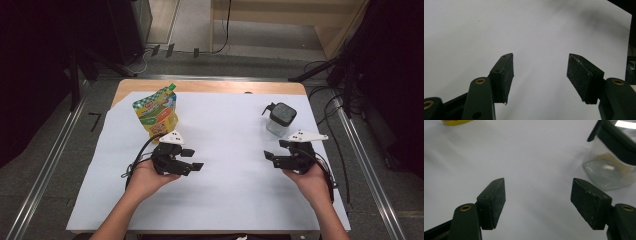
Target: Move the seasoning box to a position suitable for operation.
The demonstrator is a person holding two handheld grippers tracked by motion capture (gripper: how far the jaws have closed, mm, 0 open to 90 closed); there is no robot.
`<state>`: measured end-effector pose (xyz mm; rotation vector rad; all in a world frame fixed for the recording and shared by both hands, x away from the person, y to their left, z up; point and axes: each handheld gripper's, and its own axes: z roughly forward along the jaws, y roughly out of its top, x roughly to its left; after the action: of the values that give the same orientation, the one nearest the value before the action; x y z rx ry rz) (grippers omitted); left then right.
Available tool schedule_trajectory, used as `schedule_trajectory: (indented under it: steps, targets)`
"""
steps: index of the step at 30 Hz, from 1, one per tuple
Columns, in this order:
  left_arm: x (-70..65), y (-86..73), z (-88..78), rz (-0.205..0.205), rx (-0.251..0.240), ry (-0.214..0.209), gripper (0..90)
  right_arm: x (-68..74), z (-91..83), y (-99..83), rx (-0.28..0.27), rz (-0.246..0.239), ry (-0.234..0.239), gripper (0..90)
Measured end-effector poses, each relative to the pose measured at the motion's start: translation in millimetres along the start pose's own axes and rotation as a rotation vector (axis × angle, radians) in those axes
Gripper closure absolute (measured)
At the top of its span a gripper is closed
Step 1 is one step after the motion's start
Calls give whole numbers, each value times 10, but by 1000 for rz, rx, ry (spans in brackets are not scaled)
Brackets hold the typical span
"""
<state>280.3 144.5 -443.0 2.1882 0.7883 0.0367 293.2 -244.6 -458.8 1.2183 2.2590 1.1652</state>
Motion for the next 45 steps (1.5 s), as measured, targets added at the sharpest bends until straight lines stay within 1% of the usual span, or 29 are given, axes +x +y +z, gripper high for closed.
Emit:
schedule_trajectory:
  steps: [1,3,5,6,7,8,10,13,14,15,16,17,19,20,21,25,26,29,32,33,34,35,36,37,38,39,42,44,45]
  targets:
    - [-3,1,0,-2,2,-3,391,0,0,0,0,0,0,291]
    - [-11,3,1,-5,2,-4,391,-93,-10,43,-1,23,-10,292]
    - [-19,8,6,3,4,-5,391,-212,-32,106,-18,51,-20,298]
    - [-19,8,6,3,4,-5,391,-250,-29,131,-17,53,-26,297]
    - [-18,9,6,5,2,-5,391,-250,-29,131,-17,53,-26,297]
    - [-19,10,7,-2,0,-7,391,-333,-20,178,-13,58,-38,291]
    - [-19,10,9,0,1,-6,391,-422,-7,222,-13,68,-38,280]
    - [-19,7,16,0,1,-5,391,-543,17,264,-9,56,-61,243]
    - [-19,7,16,0,1,-5,391,-588,30,268,-10,59,-61,221]
    - [-17,4,21,0,2,-7,391,-630,50,267,-10,70,-57,167]
    - [-17,4,21,0,2,-7,391,-630,50,267,-10,70,-57,167]
    - [-17,4,23,1,4,-7,391,-705,111,255,7,87,-58,130]
    - [-20,6,25,6,8,-8,391,-753,175,240,-2,83,-76,101]
    - [-20,6,25,6,8,-8,391,-753,175,240,-2,83,-76,101]
    - [-22,7,29,5,6,-8,391,-802,254,227,-9,87,-92,86]
    - [-26,6,39,8,12,-11,391,-923,423,190,-16,109,-81,77]
    - [-27,6,41,9,12,-12,391,-957,459,179,-17,114,-90,76]
    - [-28,4,48,10,18,-11,391,-1049,556,155,-23,135,-81,78]
    - [-25,3,68,13,24,-14,391,-1107,621,151,-46,129,-67,83]
    - [-24,2,73,13,28,-15,391,-1107,621,151,-46,129,-67,83]
    - [-26,1,87,11,31,-17,391,-1137,670,153,-46,117,-43,72]
    - [-27,2,91,14,31,-20,391,-1142,697,155,-41,106,-38,72]
    - [-27,2,91,14,31,-20,391,-1142,697,155,-41,106,-38,72]
    - [-30,3,95,14,34,-21,391,-1142,752,165,-33,81,-34,72]
    - [-32,3,98,17,35,-20,391,-1142,752,165,-33,81,-34,72]
    - [-34,3,101,17,36,-21,391,-1134,805,182,-30,61,-36,72]
    - [-32,3,102,17,41,-19,391,-1126,856,200,-38,53,-37,71]
    - [-29,2,100,16,39,-19,391,-1114,915,219,-50,59,-43,66]
    - [-29,2,100,16,39,-19,391,-1114,915,219,-50,59,-43,66]
